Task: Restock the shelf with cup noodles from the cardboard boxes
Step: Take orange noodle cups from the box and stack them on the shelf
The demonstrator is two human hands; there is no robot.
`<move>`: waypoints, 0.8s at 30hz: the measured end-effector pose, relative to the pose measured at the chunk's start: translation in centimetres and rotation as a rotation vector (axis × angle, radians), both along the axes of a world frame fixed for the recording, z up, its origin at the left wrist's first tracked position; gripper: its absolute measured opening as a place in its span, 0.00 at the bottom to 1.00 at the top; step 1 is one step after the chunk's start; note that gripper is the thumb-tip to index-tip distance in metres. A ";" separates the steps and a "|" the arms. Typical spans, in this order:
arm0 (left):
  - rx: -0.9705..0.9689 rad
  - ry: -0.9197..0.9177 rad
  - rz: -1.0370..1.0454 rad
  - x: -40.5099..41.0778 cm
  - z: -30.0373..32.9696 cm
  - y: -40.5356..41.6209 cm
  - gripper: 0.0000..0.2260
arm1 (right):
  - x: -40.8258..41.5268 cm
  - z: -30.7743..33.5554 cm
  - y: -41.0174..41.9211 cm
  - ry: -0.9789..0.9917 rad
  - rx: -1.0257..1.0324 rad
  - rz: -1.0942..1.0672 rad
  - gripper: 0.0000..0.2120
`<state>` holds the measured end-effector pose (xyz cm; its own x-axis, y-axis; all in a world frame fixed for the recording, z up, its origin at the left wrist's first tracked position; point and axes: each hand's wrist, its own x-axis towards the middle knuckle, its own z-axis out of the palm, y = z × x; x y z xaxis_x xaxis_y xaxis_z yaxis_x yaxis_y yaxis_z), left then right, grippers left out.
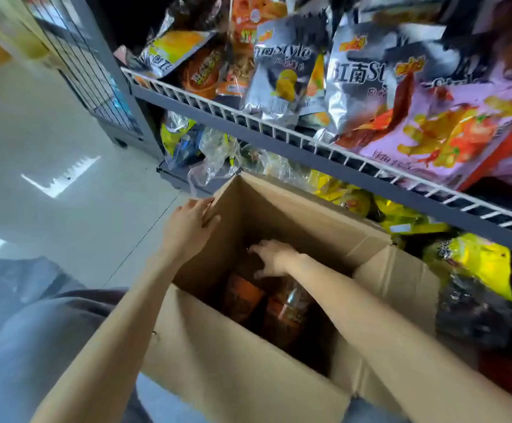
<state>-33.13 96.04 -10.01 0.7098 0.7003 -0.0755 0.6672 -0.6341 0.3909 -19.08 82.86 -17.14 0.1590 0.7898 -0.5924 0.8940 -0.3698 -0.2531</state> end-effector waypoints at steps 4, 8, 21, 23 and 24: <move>0.059 -0.092 -0.095 -0.4 -0.2 -0.3 0.17 | -2.7 -5.9 0.8 -0.118 -0.024 0.186 0.31; 0.088 -0.163 -0.112 -1.6 -0.6 0.0 0.15 | -5.1 -10.9 1.1 -0.119 -0.081 0.440 0.23; 0.121 -0.169 -0.107 -0.7 -1.1 0.1 0.17 | -3.5 -14.5 3.0 -0.153 -0.172 -0.168 0.47; 0.127 -0.169 -0.111 -0.6 -1.1 0.1 0.17 | -4.1 -13.7 3.5 -0.127 -0.172 -0.228 0.45; 0.134 -0.162 -0.111 -0.6 -1.1 0.2 0.17 | -4.3 -13.0 3.6 -0.101 -0.151 -0.252 0.43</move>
